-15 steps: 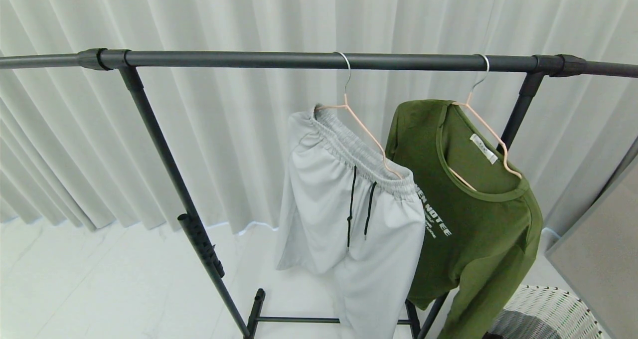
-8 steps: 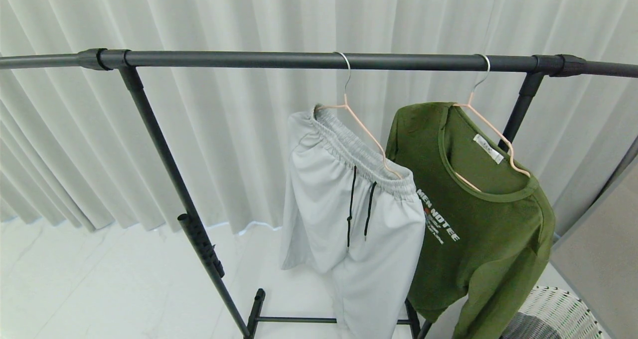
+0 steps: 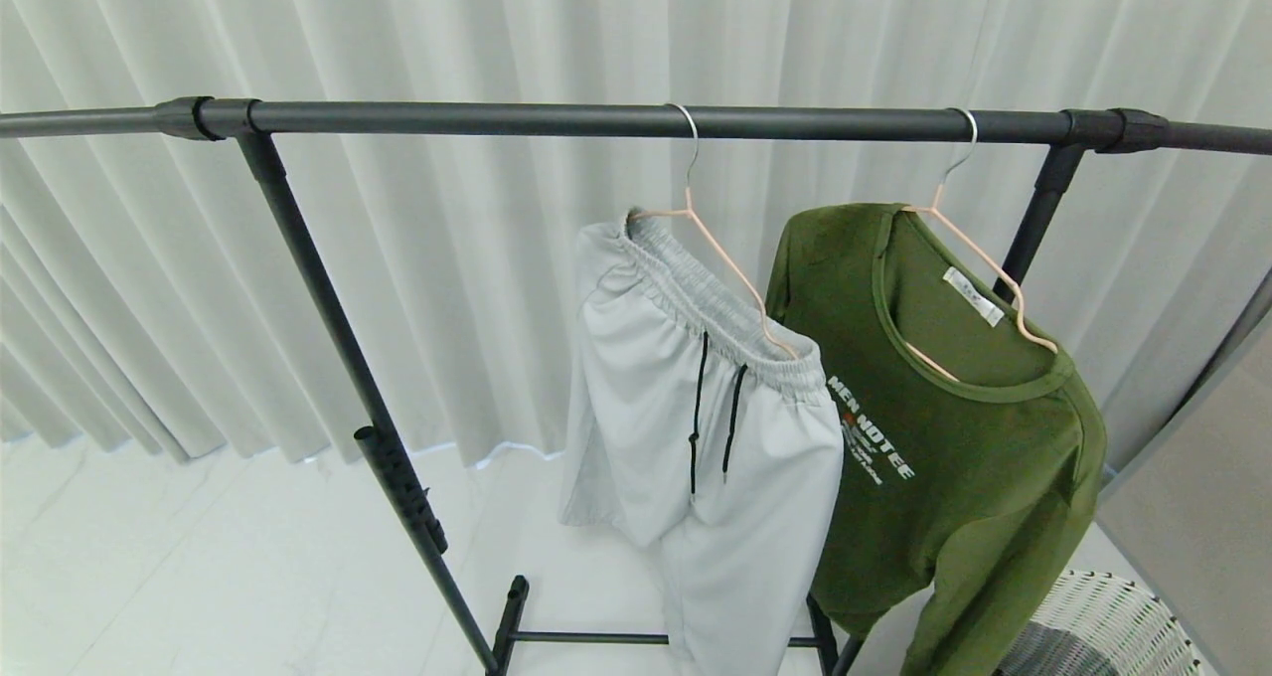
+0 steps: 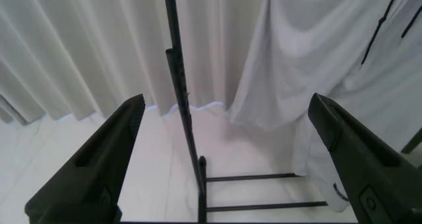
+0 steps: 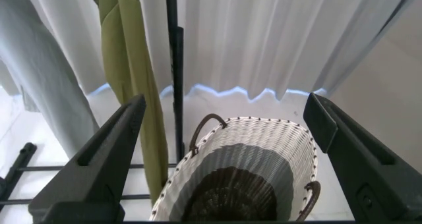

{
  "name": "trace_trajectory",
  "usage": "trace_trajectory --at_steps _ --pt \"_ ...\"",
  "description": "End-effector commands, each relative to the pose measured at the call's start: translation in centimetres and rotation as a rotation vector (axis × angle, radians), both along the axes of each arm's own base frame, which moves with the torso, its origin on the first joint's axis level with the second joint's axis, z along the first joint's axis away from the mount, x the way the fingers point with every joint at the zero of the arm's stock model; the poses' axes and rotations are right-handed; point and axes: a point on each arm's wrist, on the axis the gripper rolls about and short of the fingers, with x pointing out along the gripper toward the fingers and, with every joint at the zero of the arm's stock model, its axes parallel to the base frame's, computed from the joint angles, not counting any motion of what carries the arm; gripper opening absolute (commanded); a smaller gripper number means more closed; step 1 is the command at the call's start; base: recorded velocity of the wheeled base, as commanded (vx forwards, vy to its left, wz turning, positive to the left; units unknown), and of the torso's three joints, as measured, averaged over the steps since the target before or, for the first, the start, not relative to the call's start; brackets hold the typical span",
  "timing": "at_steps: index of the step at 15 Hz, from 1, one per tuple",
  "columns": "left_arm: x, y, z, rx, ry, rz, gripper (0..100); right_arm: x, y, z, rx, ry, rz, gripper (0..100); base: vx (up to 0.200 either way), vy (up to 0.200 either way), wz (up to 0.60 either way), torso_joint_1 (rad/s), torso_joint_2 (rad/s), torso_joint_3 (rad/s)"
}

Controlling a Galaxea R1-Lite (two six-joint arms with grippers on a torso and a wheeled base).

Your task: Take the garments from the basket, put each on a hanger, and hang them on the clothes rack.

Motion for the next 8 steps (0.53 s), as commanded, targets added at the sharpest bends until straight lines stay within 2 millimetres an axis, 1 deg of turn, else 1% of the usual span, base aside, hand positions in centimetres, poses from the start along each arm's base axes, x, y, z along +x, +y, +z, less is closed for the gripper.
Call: trace_trajectory --at_steps 1,4,8 --pt "0.01 0.01 -0.02 -0.012 0.002 0.006 100 0.01 0.0 0.0 -0.003 0.001 0.001 100 0.0 0.0 0.0 0.0 0.0 0.0" --pt "0.0 0.02 0.02 -0.045 0.003 0.01 100 0.01 0.0 0.0 -0.003 0.001 0.001 100 0.0 0.0 0.0 0.0 0.0 0.0" --pt "0.0 0.02 0.02 -0.044 0.003 0.01 100 0.01 0.0 0.0 -0.003 0.001 0.001 100 0.0 0.0 0.0 0.0 0.0 0.0"
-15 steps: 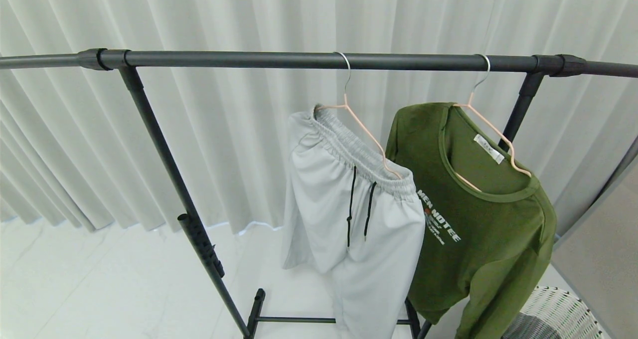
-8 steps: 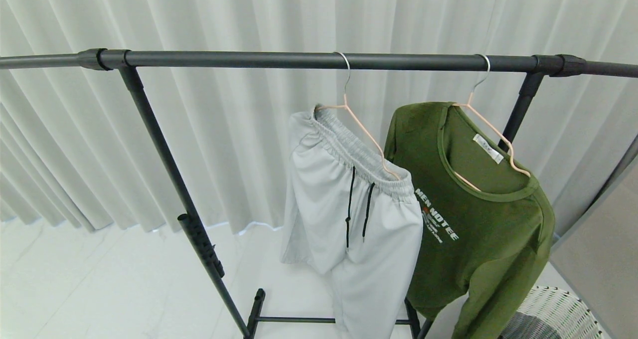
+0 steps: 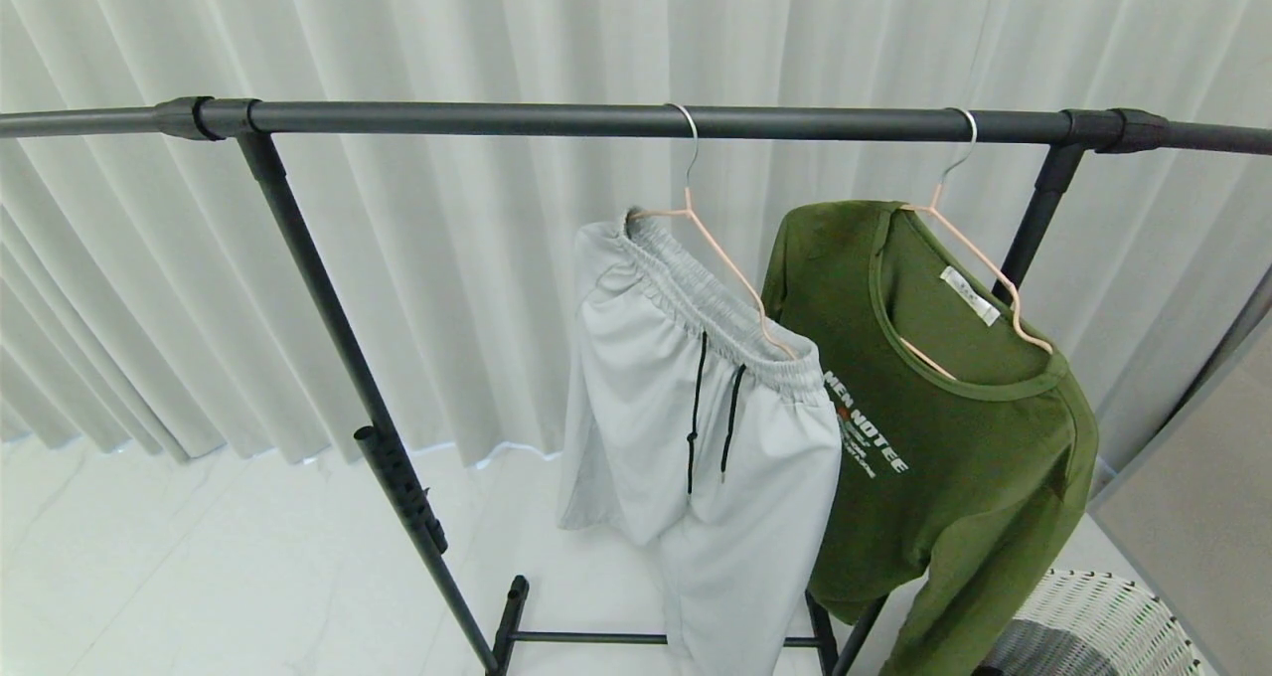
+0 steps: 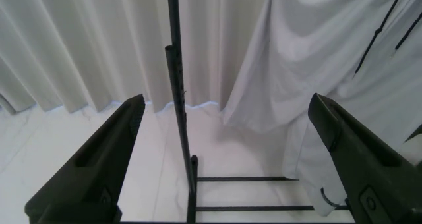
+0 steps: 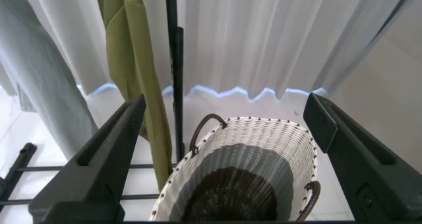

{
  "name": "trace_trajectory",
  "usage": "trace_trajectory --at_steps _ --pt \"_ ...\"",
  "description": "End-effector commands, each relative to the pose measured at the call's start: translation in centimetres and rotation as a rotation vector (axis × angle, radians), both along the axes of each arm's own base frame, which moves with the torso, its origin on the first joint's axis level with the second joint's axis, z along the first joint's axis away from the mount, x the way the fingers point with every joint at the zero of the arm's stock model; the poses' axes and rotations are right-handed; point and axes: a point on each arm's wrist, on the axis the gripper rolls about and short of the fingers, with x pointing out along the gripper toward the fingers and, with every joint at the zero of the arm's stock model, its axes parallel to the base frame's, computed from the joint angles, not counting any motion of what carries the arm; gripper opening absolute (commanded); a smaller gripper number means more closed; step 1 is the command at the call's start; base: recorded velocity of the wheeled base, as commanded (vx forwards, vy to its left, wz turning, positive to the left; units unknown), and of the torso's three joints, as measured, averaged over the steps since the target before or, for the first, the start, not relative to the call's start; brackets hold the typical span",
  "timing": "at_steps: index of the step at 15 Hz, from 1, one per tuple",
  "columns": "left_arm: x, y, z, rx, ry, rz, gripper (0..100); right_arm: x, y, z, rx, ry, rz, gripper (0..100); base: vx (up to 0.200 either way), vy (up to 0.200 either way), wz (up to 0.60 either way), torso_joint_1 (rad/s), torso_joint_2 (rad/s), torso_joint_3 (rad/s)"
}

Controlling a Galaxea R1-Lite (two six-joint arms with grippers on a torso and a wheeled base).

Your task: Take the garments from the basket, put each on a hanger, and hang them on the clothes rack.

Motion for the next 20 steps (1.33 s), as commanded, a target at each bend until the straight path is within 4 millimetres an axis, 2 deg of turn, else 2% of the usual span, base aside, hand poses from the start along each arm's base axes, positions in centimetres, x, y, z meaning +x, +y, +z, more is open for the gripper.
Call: trace_trajectory --at_steps 1,20 --pt "0.0 0.0 0.01 0.0 0.0 0.0 100 0.01 0.0 0.0 -0.001 0.001 0.001 100 0.0 0.0 0.0 0.0 0.0 0.0" --pt "0.0 0.0 0.01 0.0 0.0 0.0 100 0.01 0.0 0.0 -0.007 0.001 0.001 100 0.0 0.0 0.0 0.0 0.0 0.0"
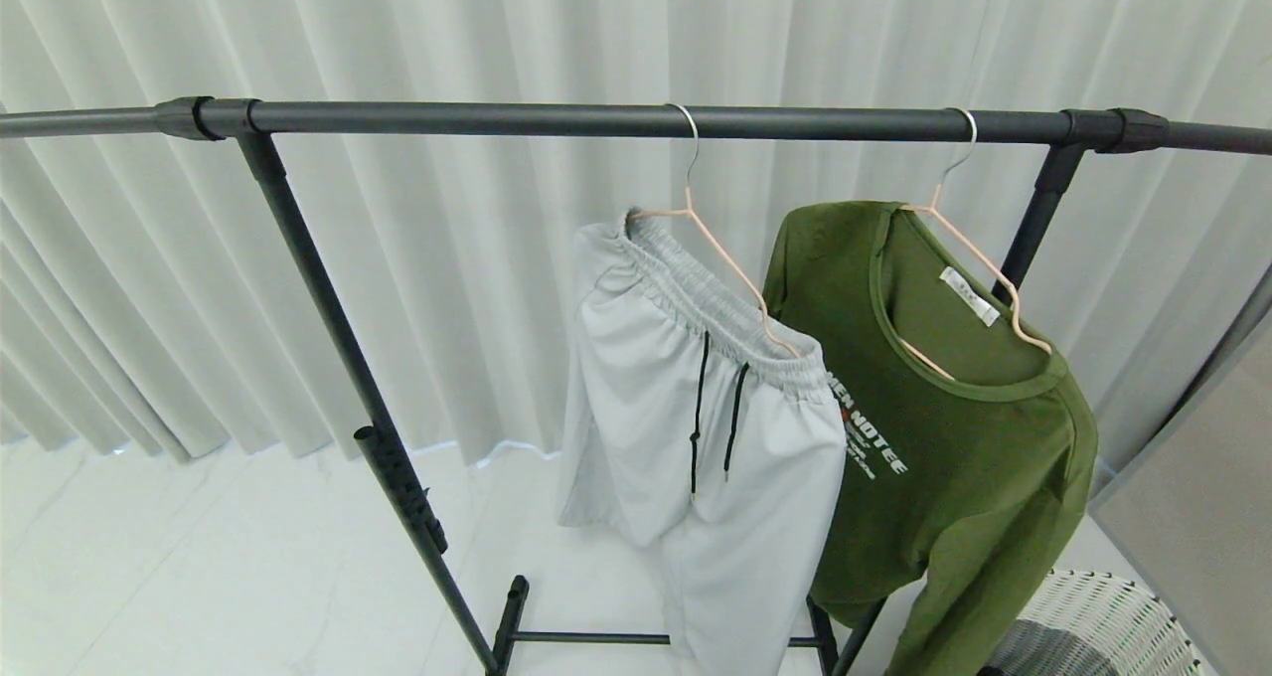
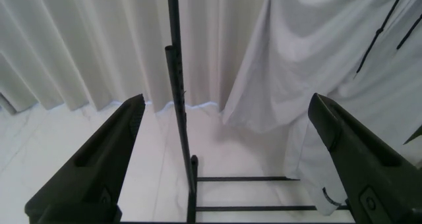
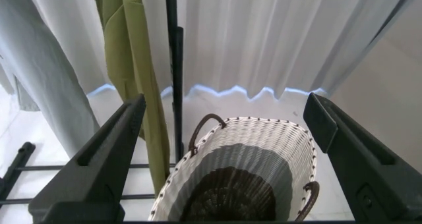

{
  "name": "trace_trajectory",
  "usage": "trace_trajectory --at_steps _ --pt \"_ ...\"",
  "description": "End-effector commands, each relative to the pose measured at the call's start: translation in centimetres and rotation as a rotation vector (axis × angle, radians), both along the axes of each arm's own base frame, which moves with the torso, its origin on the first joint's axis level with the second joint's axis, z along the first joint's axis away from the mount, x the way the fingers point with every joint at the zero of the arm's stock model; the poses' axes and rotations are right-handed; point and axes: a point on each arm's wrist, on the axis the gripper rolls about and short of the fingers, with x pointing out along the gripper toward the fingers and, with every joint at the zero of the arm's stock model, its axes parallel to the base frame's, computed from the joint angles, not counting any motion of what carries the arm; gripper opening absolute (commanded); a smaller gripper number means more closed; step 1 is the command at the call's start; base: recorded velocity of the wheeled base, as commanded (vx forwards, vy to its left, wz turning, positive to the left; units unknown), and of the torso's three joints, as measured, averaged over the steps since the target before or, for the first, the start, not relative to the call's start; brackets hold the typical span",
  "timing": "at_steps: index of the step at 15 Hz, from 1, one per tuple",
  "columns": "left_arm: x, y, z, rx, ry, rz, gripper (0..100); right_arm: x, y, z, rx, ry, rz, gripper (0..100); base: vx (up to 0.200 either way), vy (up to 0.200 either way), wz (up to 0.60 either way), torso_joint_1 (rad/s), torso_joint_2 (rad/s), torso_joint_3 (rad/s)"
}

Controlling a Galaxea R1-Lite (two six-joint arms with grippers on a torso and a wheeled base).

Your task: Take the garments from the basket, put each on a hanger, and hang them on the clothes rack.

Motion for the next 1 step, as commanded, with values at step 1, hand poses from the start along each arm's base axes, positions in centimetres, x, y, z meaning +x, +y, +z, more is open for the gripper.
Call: trace_trajectory --at_steps 1 --pt "0.01 0.0 -0.01 0.0 0.002 0.002 100 0.01 0.0 0.0 0.001 0.001 0.0 100 0.0 0.0 0.0 0.0 0.0 0.0"
